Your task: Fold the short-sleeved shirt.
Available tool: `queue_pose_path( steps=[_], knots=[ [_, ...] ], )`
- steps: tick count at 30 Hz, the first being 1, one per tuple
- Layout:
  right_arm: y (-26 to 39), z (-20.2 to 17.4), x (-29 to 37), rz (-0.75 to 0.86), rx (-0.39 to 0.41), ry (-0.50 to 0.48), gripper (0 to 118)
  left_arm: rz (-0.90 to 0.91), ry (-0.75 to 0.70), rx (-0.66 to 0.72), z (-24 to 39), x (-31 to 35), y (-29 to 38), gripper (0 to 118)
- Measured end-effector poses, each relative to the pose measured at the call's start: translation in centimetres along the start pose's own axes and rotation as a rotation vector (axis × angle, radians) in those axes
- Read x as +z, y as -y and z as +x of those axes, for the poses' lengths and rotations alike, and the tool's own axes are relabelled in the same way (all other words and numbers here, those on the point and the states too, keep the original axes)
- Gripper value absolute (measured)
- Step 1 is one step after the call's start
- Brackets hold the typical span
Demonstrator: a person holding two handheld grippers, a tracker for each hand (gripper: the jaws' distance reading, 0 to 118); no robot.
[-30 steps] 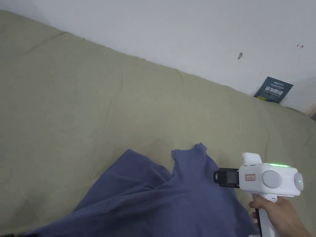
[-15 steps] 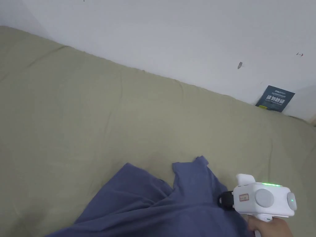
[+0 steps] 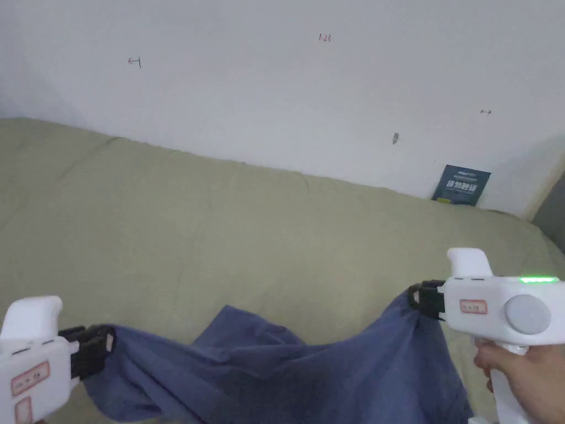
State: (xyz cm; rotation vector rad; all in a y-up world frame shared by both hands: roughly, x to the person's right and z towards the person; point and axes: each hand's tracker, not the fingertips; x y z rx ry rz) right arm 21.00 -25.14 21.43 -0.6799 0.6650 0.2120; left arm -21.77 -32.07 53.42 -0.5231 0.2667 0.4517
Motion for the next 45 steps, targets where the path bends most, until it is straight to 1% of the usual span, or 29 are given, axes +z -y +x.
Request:
queue_pose_path(
  steps=[2,3,4,7,9,12,14,17,20,22,23,27,31,32,34,35,37,39,40,43,45],
  knots=[
    [-2.6,0.3,3.8,0.066,-0.013,-0.004,4,0.045,0.036,0.025,0.8,0.5,-2.9,6],
    [-3.9,0.5,5.7,0.097,-0.018,0.0,4,0.032,0.091,0.034,1.2,0.5,-4.6,6],
    [-5.0,0.6,7.3,0.123,-0.018,0.002,4,0.03,0.113,0.059,1.8,0.5,-5.7,6],
    [-8.8,0.6,12.5,0.206,0.002,0.044,4,0.095,0.069,-0.032,4.6,1.3,-11.0,6],
    [-11.1,0.9,15.1,0.25,-0.014,0.057,4,0.15,0.089,-0.05,6.1,2.0,-14.3,6],
    [-14.5,1.6,18.4,0.338,-0.039,0.084,4,0.246,0.079,-0.103,8.5,3.4,-19.6,6],
    [-16.6,2.1,19.9,0.375,-0.046,0.093,4,0.283,0.075,-0.103,9.7,4.2,-22.8,6],
    [-19.8,2.7,21.5,0.438,-0.057,0.102,4,0.3,0.07,-0.158,11.6,4.8,-27.6,6],
    [-23.0,3.1,22.2,0.499,-0.066,0.117,4,0.361,0.009,-0.218,13.2,5.3,-32.0,6],
    [-25.1,3.5,22.0,0.537,-0.064,0.134,4,0.386,-0.003,-0.235,13.9,5.5,-34.6,6],
    [-26.0,3.6,21.9,0.553,-0.067,0.144,4,0.407,-0.023,-0.232,14.1,5.6,-35.9,6],
    [-29.5,4.3,21.0,0.581,-0.082,0.126,4,0.424,-0.043,-0.216,14.5,5.0,-40.0,6],
    [-31.2,4.6,19.6,0.607,-0.081,0.114,4,0.445,-0.089,-0.26,14.8,3.7,-41.9,6],
    [-31.4,4.6,18.9,0.594,-0.081,0.11,4,0.444,-0.085,-0.263,16.0,3.9,-40.6,6],
    [-31.2,4.8,17.3,0.578,-0.075,0.12,4,0.418,-0.082,-0.289,16.2,2.3,-39.8,6],
    [-30.9,5.0,16.3,0.577,-0.078,0.117,4,0.402,-0.096,-0.302,16.2,1.0,-39.0,6],
    [-29.8,5.7,13.9,0.555,-0.107,0.094,4,0.378,-0.098,-0.286,14.0,-3.9,-39.7,6],
    [-28.3,6.3,11.2,0.512,-0.123,0.101,4,0.37,-0.135,-0.27,13.1,-7.0,-37.5,6],
    [-27.5,6.5,10.0,0.502,-0.129,0.116,4,0.368,-0.186,-0.292,12.9,-8.1,-36.3,6],
    [-25.2,7.4,8.1,0.5,-0.126,0.113,4,0.355,-0.155,-0.255,11.2,-11.4,-33.4,5],
    [-24.1,7.7,7.8,0.497,-0.124,0.112,4,0.327,-0.146,-0.236,11.1,-11.6,-31.4,5]
  ],
)
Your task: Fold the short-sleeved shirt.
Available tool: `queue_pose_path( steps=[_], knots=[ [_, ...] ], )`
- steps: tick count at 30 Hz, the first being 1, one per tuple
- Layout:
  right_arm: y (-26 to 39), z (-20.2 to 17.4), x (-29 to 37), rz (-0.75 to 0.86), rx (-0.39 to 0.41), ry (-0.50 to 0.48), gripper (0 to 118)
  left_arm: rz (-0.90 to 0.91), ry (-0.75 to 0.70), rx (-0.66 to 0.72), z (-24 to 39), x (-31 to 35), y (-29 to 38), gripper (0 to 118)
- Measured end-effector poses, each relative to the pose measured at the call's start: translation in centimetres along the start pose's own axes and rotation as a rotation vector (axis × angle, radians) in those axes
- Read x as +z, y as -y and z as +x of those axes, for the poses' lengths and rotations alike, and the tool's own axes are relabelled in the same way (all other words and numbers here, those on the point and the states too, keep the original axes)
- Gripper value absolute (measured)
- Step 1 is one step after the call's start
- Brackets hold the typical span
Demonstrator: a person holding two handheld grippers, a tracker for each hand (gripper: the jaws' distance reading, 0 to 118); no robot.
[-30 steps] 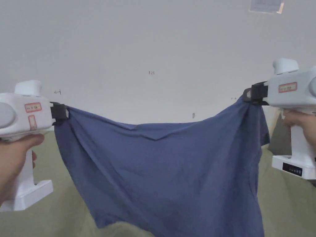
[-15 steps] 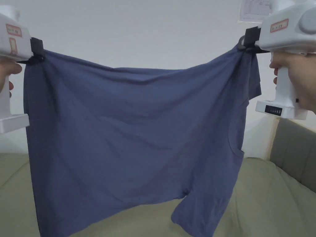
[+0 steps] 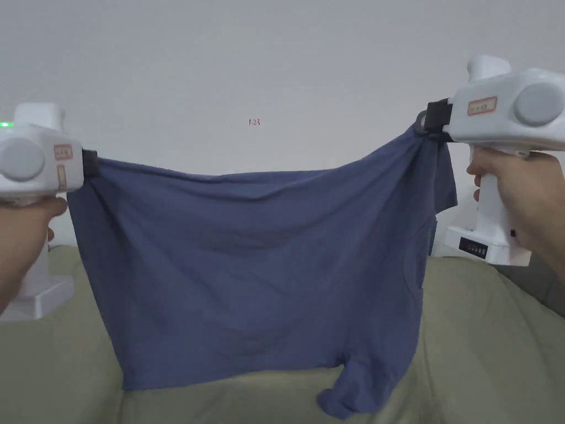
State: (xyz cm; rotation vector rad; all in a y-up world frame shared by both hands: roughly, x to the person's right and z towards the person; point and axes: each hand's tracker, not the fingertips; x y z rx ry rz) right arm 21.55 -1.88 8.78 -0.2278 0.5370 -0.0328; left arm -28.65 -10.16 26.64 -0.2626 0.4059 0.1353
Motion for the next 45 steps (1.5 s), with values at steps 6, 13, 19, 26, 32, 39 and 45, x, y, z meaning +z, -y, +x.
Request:
queue_pose_path(
  steps=[6,13,19,26,32,39,45],
  knots=[
    [2.6,0.4,4.7,-0.038,-0.01,-0.016,4,-0.047,0.051,0.03,-0.4,4.1,4.0,5],
    [10.0,-2.1,15.6,-0.113,0.037,-0.032,4,-0.173,0.124,0.078,-0.8,13.8,11.9,5],
    [22.6,-2.7,22.9,-0.253,0.051,-0.014,4,-0.316,0.12,0.081,-1.8,21.4,23.9,5],
    [39.7,-1.3,29.0,-0.518,-0.081,0.043,4,-0.515,0.093,0.112,-4.4,26.8,37.3,5],
    [49.2,0.3,31.9,-0.614,-0.184,0.116,4,-0.569,0.1,0.117,-4.6,29.4,41.7,5],
    [48.4,0.1,33.6,-0.546,-0.204,0.1,118,-0.55,0.196,0.107,-5.1,33.3,41.0,116],
    [44.4,-6.0,39.5,-0.439,-0.076,0.008,107,-0.428,0.196,-0.048,-5.0,39.0,39.4,115]
  ],
)
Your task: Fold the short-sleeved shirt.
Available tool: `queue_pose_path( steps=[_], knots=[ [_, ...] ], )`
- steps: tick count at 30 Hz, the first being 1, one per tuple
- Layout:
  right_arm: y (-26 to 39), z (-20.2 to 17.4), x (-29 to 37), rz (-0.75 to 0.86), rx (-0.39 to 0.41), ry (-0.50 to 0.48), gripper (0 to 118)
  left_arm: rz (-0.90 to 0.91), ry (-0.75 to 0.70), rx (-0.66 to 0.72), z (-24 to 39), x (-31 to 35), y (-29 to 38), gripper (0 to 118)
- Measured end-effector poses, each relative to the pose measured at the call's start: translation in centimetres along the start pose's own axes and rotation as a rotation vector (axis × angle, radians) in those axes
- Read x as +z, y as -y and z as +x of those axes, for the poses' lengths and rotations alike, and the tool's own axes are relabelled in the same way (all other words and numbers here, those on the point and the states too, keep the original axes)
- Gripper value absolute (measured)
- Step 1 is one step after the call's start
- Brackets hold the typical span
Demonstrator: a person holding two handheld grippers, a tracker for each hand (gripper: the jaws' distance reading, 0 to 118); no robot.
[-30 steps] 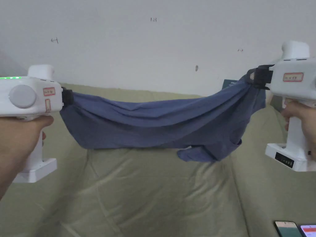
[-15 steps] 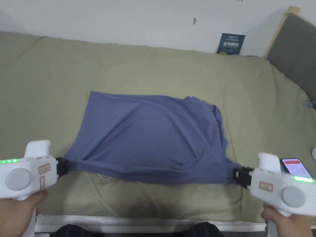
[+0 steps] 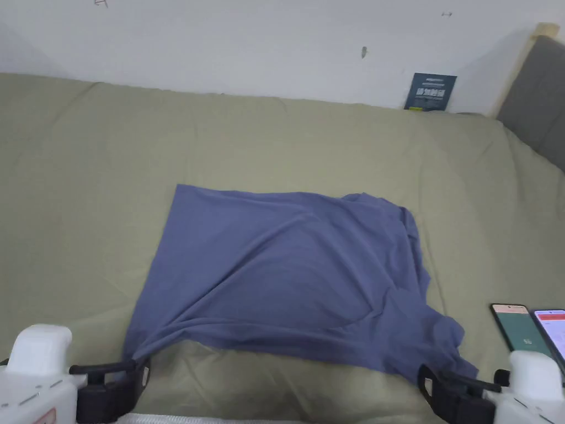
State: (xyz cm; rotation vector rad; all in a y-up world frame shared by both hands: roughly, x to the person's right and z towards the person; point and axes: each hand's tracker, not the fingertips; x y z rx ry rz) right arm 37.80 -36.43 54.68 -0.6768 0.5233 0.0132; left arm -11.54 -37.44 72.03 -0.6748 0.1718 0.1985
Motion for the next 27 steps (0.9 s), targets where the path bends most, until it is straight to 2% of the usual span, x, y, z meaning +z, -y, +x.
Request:
queue_pose_path(
  steps=[1,2,3,4,5,6,7,10,11,12,13,14,15,18,20,22,23,24,25,27],
  knots=[
    [0.1,-0.8,0.9,0.02,0.019,0.001,85,0.01,-0.036,-0.019,-0.1,0.5,0.4,104],
    [0.3,-1.4,1.6,0.023,0.009,0.011,61,0.011,-0.005,-0.006,0.7,1.9,0.4,86],
    [0.5,-1.6,1.7,0.029,0.0,0.012,48,-0.018,0.017,0.009,0.4,2.2,0.5,72],
    [0.8,-1.7,1.8,0.03,-0.021,0.011,48,-0.063,-0.015,0.057,0.1,1.7,0.7,72],
    [1.1,-1.7,1.7,0.021,-0.042,0.024,1,-0.088,-0.038,0.07,0.2,1.1,1.1,0],
    [1.4,-1.5,1.7,0.024,-0.06,0.01,0,-0.05,-0.042,0.009,0.0,0.6,1.0,0],
    [1.4,-1.2,1.6,0.001,-0.077,-0.019,0,-0.095,-0.007,0.015,-0.4,-0.3,1.1,0],
    [1.5,-0.7,0.8,-0.034,-0.055,0.009,0,-0.1,-0.035,0.014,-1.3,-2.1,1.1,0],
    [1.6,-0.5,0.5,-0.046,-0.049,0.02,0,-0.116,-0.022,-0.01,-1.5,-2.7,0.8,12],
    [1.6,-0.2,0.3,-0.054,-0.049,0.032,0,-0.143,-0.008,-0.01,-1.7,-3.6,0.5,47],
    [1.5,0.1,0.1,-0.059,-0.055,0.037,0,-0.197,0.025,0.002,-1.8,-4.9,0.4,96],
    [1.5,0.4,-0.1,-0.066,-0.066,0.039,0,-0.24,0.04,-0.023,-1.7,-6.1,0.2,118],
    [1.4,0.3,-0.2,-0.068,-0.076,0.048,0,-0.164,0.026,-0.06,-1.1,-7.0,-0.3,116],
    [1.4,0.8,-1.1,-0.093,-0.101,0.072,0,-0.247,-0.051,-0.092,-0.8,-9.6,-0.2,116],
    [1.5,1.3,-1.7,-0.108,-0.119,0.08,0,-0.253,-0.04,-0.095,-0.6,-11.2,-0.3,115],
    [1.4,1.4,-2.2,-0.123,-0.117,0.092,0,-0.286,-0.057,-0.122,-0.3,-12.1,-0.6,108],
    [1.4,1.6,-2.3,-0.127,-0.116,0.096,0,-0.277,-0.068,-0.129,-0.1,-12.3,-0.7,91],
    [1.3,1.7,-2.5,-0.13,-0.114,0.1,0,-0.274,-0.069,-0.13,-0.1,-12.3,-0.8,56],
    [1.2,1.8,-2.7,-0.133,-0.115,0.102,0,-0.283,-0.057,-0.12,-0.3,-12.2,-1.0,0],
    [0.9,2.1,-3.1,-0.143,-0.118,0.113,0,-0.353,-0.091,-0.129,-0.4,-13.1,-0.8,0]
  ],
)
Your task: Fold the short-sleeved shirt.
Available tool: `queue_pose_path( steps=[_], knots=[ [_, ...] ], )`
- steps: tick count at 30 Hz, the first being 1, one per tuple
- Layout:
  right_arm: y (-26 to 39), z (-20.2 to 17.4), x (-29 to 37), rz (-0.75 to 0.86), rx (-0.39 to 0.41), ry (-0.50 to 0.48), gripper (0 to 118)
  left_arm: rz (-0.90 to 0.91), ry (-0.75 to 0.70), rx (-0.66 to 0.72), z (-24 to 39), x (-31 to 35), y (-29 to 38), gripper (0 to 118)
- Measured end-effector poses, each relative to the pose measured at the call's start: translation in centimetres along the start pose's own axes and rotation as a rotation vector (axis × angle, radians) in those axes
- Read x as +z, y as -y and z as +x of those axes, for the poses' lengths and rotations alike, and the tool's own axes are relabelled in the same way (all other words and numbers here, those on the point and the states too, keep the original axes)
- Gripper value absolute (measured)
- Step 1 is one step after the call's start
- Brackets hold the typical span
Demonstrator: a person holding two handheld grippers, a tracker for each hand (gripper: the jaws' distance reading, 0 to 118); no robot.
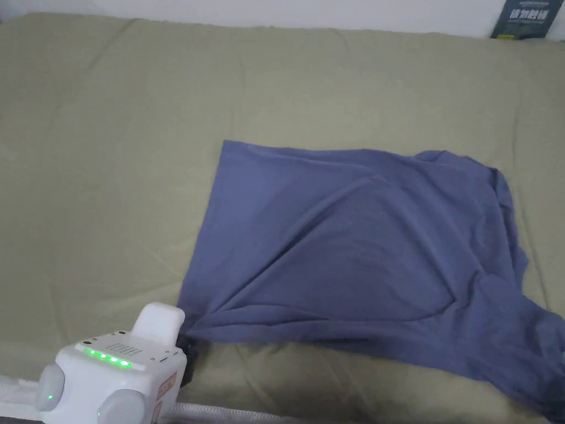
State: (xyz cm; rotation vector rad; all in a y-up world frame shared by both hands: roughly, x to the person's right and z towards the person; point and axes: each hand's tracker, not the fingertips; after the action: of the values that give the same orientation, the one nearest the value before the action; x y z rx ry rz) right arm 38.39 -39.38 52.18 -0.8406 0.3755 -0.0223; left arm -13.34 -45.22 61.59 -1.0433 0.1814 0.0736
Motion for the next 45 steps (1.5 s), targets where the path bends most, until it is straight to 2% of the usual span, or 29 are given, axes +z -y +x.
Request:
queue_pose_path(
  steps=[4,7,8,9,10,11,12,14,18,19,20,21,22,25,31,37,40,42,45],
  knots=[
    [-0.6,0.4,-0.8,-0.011,0.006,0.012,0,0.036,0.02,-0.01,0.8,1.0,-0.8,0],
    [-0.6,0.9,-2.5,-0.024,0.034,0.062,1,0.056,0.06,0.029,0.8,1.1,-1.0,0],
    [-0.6,1.2,-3.3,-0.038,0.04,0.091,28,0.058,0.058,0.036,0.8,1.1,-1.0,0],
    [-0.5,1.6,-4.4,-0.073,0.05,0.103,73,0.058,0.06,0.042,0.8,1.0,-1.1,0],
    [-0.3,2.0,-5.4,-0.098,0.055,0.095,112,0.06,0.019,0.017,0.7,1.1,-1.3,0],
    [-0.3,1.9,-5.5,-0.053,0.071,0.093,118,0.061,0.011,0.013,0.4,1.2,-1.0,0],
    [-0.2,1.7,-6.2,-0.092,0.096,0.114,118,0.06,0.011,0.011,0.5,1.2,-1.1,0],
    [0.0,1.4,-7.0,-0.122,0.153,0.146,118,0.05,0.023,0.015,0.7,1.1,-1.1,0],
    [0.0,1.5,-8.5,-0.106,0.18,0.144,118,0.045,0.033,0.017,1.0,1.3,-1.1,0],
    [0.0,1.5,-8.6,-0.103,0.182,0.128,115,0.047,0.03,0.017,1.1,1.5,-1.1,0],
    [-0.4,1.5,-8.7,-0.1,0.171,0.095,90,0.046,0.03,0.021,1.1,1.5,-1.1,0],
    [-0.6,1.5,-8.6,-0.078,0.158,0.093,41,0.046,0.038,0.031,1.1,1.4,-1.2,0],
    [-0.7,1.3,-8.5,-0.071,0.155,0.101,3,0.045,0.056,0.042,1.1,1.4,-1.2,0],
    [-1.5,1.7,-8.3,-0.083,0.082,0.046,3,0.033,0.038,0.006,0.5,1.3,-1.2,0],
    [-4.0,2.0,-5.7,-0.067,0.035,-0.005,3,0.079,0.043,-0.006,0.2,3.7,-2.6,0],
    [-11.3,2.7,-3.9,-0.004,-0.016,-0.091,3,0.134,0.122,0.021,-1.7,5.8,-8.7,0],
    [-16.1,3.4,-5.9,-0.022,-0.026,-0.128,3,0.107,0.152,-0.001,-2.3,4.2,-13.4,0],
    [-19.2,3.7,-8.8,-0.085,-0.03,-0.134,3,0.024,0.199,-0.001,-2.9,1.6,-16.8,0],
    [-23.2,4.2,-14.8,-0.174,-0.033,-0.121,3,-0.106,0.174,-0.058,-2.7,-3.7,-21.4,0]
  ],
)
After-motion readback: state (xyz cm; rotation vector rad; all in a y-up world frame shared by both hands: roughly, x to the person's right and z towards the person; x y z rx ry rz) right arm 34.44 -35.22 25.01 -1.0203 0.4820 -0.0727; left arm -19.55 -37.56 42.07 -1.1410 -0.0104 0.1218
